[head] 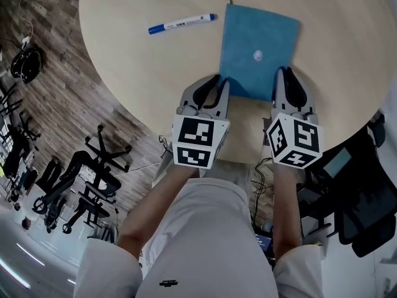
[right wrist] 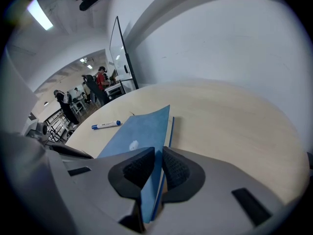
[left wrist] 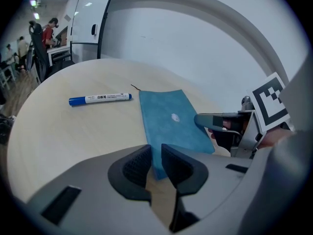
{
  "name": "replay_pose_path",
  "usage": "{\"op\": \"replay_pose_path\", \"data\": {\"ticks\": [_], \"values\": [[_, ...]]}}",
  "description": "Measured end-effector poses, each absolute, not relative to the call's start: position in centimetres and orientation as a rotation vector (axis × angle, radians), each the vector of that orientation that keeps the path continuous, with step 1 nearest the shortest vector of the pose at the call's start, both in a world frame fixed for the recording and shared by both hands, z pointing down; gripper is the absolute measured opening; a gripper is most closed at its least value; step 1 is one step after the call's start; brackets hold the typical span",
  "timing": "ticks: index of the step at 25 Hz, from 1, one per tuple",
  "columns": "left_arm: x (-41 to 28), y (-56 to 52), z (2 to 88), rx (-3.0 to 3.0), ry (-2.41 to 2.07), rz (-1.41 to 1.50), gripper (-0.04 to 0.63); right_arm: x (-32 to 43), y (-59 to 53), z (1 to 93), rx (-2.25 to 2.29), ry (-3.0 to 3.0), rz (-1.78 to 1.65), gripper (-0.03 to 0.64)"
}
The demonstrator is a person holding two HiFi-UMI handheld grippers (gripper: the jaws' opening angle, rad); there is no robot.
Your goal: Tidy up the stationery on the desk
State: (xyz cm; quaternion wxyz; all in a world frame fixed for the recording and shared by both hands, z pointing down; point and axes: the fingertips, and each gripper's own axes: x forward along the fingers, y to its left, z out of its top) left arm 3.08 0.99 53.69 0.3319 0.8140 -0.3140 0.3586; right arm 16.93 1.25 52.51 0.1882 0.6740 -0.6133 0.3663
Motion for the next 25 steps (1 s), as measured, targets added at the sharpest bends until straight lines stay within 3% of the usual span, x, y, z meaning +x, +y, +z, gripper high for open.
{"op": "replay_pose_path", "data": {"ticks": [25], "values": [[0.5,1.1,48.6,2.207,-0.939,0.88,0.089,14.7,2.8,47.1,1.934,-1.784,0.922,0.081]]}}
